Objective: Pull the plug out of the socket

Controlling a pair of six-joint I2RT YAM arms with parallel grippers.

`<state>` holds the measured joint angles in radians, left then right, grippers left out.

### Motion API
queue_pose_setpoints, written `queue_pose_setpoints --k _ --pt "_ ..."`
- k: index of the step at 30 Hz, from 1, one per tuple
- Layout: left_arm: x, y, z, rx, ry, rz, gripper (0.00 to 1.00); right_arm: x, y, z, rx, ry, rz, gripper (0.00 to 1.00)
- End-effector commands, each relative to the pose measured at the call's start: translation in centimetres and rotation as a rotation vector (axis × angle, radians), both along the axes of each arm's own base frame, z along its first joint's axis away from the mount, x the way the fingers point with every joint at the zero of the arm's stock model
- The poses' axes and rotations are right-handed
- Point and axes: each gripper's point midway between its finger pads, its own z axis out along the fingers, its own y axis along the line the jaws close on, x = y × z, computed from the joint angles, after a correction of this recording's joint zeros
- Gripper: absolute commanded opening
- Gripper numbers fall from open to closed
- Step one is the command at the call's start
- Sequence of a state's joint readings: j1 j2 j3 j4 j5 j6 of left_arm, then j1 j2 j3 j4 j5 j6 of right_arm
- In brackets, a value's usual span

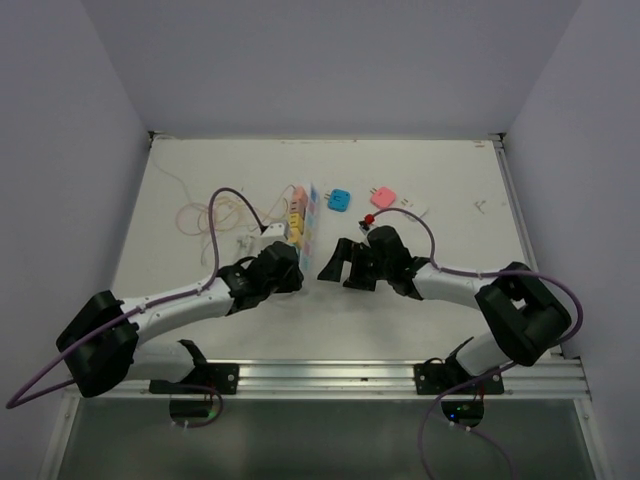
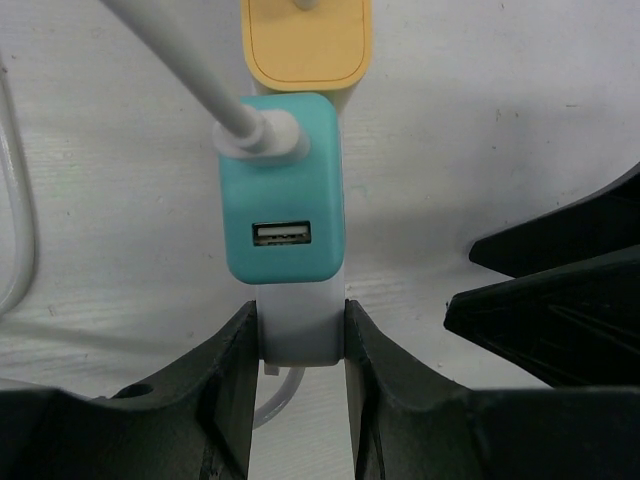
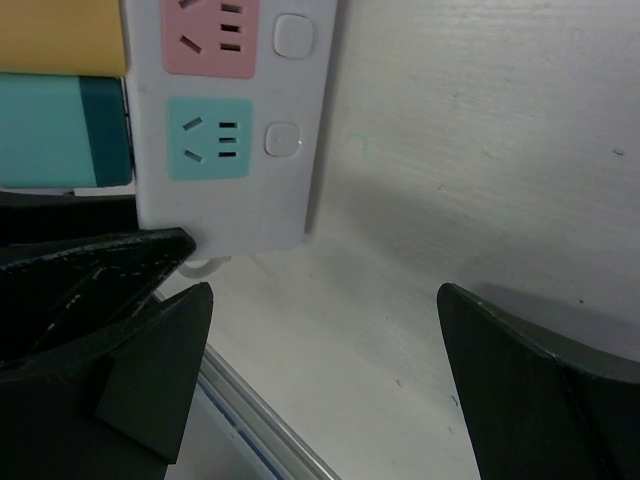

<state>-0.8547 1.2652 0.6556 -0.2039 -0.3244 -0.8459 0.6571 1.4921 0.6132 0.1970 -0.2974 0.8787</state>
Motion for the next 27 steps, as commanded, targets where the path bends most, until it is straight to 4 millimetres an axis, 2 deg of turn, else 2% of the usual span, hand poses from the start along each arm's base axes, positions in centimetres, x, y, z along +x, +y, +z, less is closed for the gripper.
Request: queue_pose_setpoints --k 1,5,7,8,12,18,26,27 --pt "1.2 -1.9 2.3 -0.064 -0.089 -0.012 0.04 2.2 1.8 2.6 0.054 -0.086 -0.023 0.99" --pt "0.9 -2.3 2.4 -0.059 -0.096 -0.032 0.17 2.3 1.8 2.7 0.054 -0.092 -0.026 0.99" --pt "0.9 -2.5 2.6 -0.064 -0.101 -0.039 0.28 2.3 1.7 2.7 0.047 -0.097 -0.022 0.99" --pt "0.8 -2.8 2.7 -0.065 -0.104 -0.05 0.29 2.3 1.7 2.7 0.046 -0.098 -0.021 0.99" --pt "0.7 -3.3 3.3 -0.07 -0.114 -0.065 0.49 2.2 1.7 2.6 0.046 -0.097 -0.015 0.99" --pt "0.4 -3.8 3.5 -0.078 -0.114 -0.077 0.66 2.0 1.7 2.6 0.05 -0.099 -0.008 0.99" --pt "0.3 -3.5 3.2 -0.082 -0.1 -0.044 0.67 1.8 0.5 2.6 -0.008 -0.128 -0.01 0.99" --pt "0.4 -3.2 3.3 -0.079 -0.103 -0.029 0.68 1.6 0.0 2.1 -0.045 -0.131 -0.004 0.99"
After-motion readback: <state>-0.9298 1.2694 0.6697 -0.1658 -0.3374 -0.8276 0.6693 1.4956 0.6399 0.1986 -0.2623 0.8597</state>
